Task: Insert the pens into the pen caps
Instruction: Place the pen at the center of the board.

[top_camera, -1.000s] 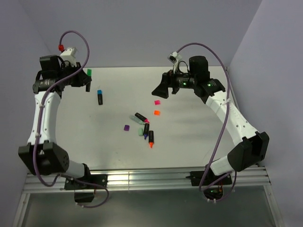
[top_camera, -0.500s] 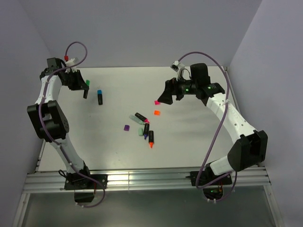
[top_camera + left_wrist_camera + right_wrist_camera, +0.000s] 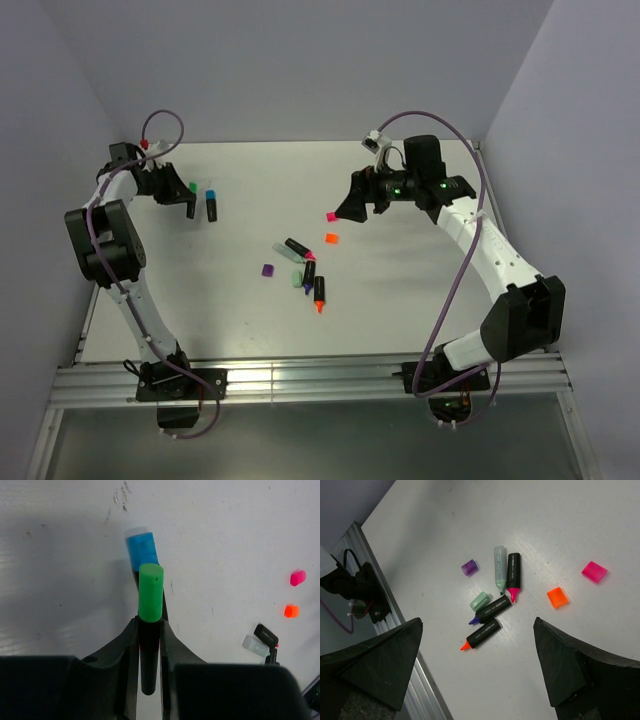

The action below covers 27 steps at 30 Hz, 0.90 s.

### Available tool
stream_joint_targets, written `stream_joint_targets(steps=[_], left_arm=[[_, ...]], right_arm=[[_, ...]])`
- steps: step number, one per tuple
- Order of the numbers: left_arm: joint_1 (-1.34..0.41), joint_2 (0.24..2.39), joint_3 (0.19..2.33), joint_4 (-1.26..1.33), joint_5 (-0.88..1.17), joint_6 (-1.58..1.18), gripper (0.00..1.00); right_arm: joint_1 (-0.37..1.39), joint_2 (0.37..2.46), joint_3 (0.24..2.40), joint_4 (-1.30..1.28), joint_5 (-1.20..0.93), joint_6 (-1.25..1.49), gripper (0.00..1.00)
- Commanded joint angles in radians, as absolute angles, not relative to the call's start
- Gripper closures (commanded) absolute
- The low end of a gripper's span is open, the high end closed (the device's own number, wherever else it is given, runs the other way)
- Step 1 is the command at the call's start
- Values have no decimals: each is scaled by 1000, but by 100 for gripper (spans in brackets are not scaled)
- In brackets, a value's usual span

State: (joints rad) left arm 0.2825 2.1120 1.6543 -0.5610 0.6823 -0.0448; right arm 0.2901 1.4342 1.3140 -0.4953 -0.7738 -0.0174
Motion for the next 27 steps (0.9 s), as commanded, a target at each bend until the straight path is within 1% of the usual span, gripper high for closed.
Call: stream_joint_targets(steps=[1,6,14,23,26,27], left_arm=[[282,2112,1632,-431,686,-107,95],[281,2154,1637,-428,646,-126,92],[278,2204,1641,-405,649,-161,92],[256,2240,1635,-359,650,-218,88],[253,2252,1644,-353,640,-225,87],[253,2255,1651,-354,634,-225,84]], right_arm=[[282,1424,1315,-477,-799,-26,0],[281,1428,1312,-476,-799,-25,0],[282,1442,1307,-477,-796,-23,0],[282,1466,1310,-477,-807,-20,0],[281,1471,1315,-476,-811,-20,0],[281,1476,1315,-476,-815,-20,0]])
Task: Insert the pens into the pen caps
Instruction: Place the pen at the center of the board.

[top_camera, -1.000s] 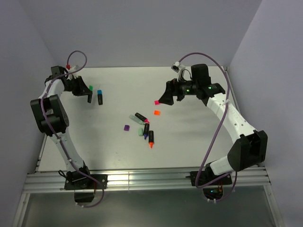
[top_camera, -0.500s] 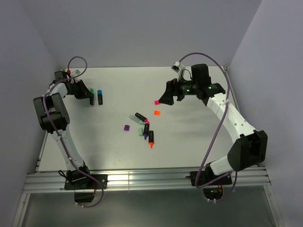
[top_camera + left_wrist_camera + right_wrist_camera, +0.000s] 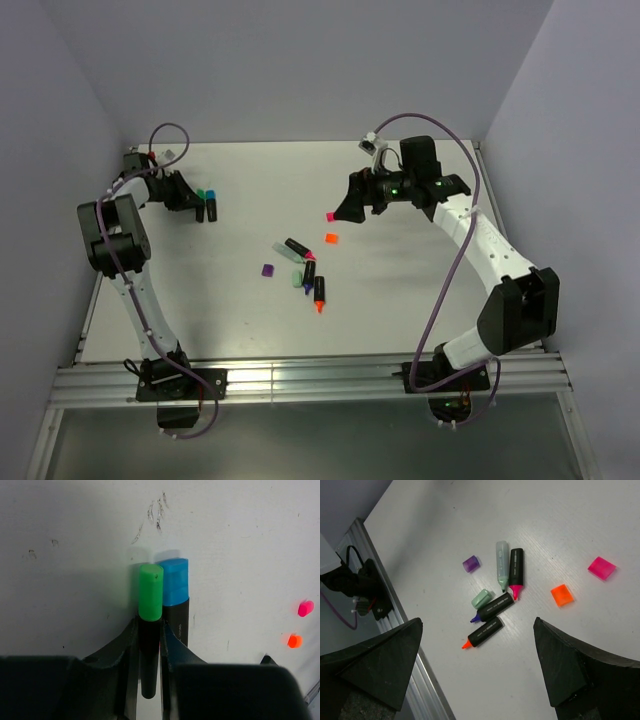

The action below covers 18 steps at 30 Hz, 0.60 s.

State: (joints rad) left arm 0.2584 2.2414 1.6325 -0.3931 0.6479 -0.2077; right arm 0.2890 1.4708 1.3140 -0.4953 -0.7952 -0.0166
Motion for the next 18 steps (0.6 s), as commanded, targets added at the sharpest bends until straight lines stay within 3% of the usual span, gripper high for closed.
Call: stream_joint_targets(steps=[1,9,11,18], left_arm=[[250,2260,1657,-356,630,-227,83],[245,2263,1689,-391,583,-242,63],[244,2253,1687,-397,548,-242,53],[252,2183,1677,-440,479,-196,52]], right_arm=[[282,1477,1315,-476,-813,-20,0],[282,1471,1312,-476,-804,-20,0],[281,1470,1312,-476,-802,-20,0],[282,1454,1321,-477,-727,-29,0]])
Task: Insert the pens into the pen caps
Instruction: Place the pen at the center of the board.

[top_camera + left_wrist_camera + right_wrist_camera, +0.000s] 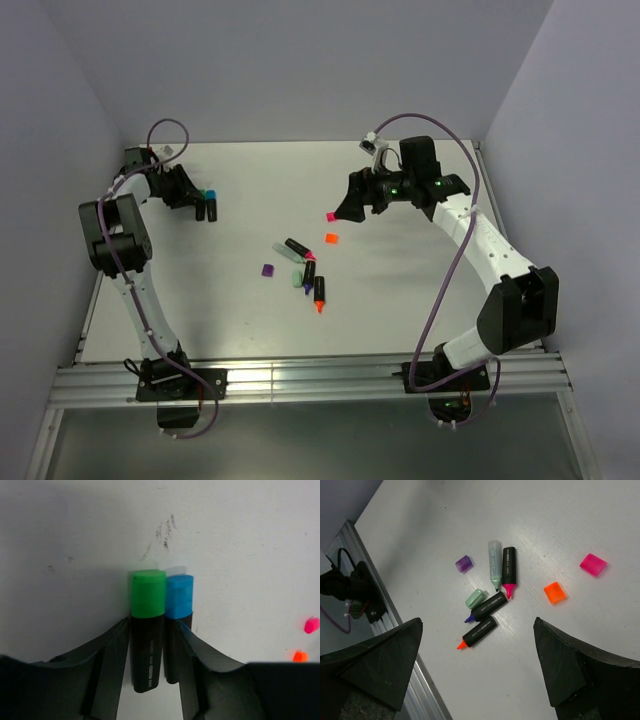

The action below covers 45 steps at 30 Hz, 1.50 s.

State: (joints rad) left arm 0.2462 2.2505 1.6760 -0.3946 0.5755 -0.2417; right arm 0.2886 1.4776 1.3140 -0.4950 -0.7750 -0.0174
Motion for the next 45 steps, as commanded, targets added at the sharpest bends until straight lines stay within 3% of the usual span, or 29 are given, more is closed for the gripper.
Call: stream_joint_targets(steps=[1,6,10,14,15,21,26,30,37,45], left_arm=[[255,2162,1669,-425,466,-187,52],[310,1987,1594,-327,471,-135,50],[362,1820,1537,-233,524,-88,48],[361,1700,1480,-247,705,84,48],[359,1678,1470,-267,779,112,48],[189,1583,1410,-674,896,700,52],[-69,1506,1260,-724,800,1039,53],[-236,1571,1291,-745,701,1212,55],[-446,1915,1621,-919,651,1416,61],[-538,2085,1710,-1040,531,1571,62]], right_arm=[[281,1454,1322,-477,-706,-31,0],[287,1476,1356,-532,-473,-51,2],[295,1493,1341,-558,-351,-60,11],[322,1497,1309,-569,-339,-144,19],[333,1503,1312,-578,-322,-172,26],[429,1566,1325,-618,-293,-177,32],[391,1575,1287,-624,-345,-161,32],[356,1556,1266,-627,-342,-164,32],[259,1514,1264,-653,-396,-150,32],[167,1483,1258,-683,-420,-166,30]])
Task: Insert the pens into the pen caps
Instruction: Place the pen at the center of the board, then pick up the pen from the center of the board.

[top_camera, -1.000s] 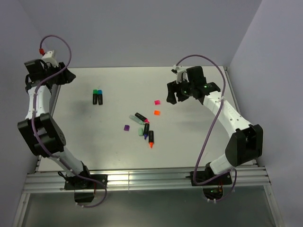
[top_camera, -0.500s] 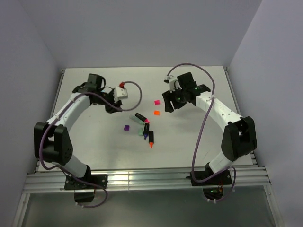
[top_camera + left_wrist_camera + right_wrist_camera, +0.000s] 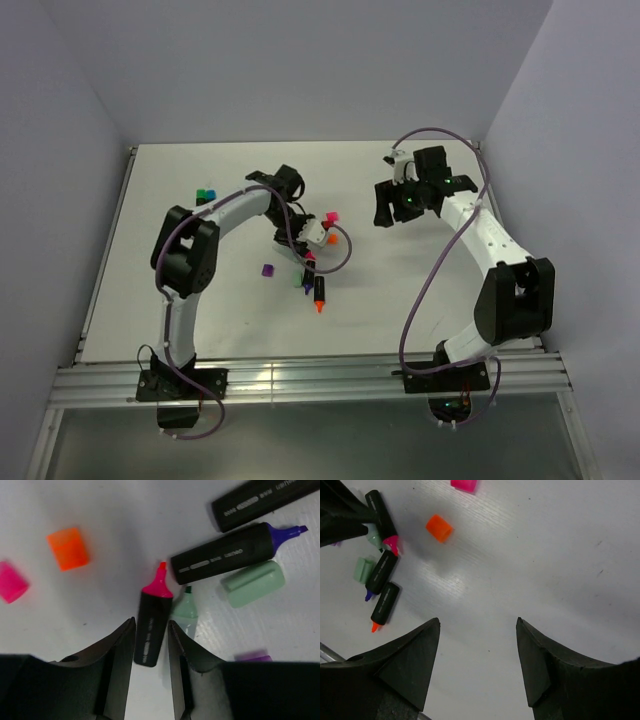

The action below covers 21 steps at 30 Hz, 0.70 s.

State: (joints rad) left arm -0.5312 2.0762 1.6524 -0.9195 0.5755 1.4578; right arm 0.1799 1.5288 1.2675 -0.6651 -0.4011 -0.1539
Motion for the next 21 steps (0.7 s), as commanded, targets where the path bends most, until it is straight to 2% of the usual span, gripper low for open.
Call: stream_joint_targets(steps=[1,21], left_arm=[[-538,2097,1721,-1048,511,1578,61],[-557,2166,1752,-1008,443,1557,59]], right_arm=[[164,1483,1256,-683,-422,-167,30],[147,1519,1261,-683,-460,-170,30]])
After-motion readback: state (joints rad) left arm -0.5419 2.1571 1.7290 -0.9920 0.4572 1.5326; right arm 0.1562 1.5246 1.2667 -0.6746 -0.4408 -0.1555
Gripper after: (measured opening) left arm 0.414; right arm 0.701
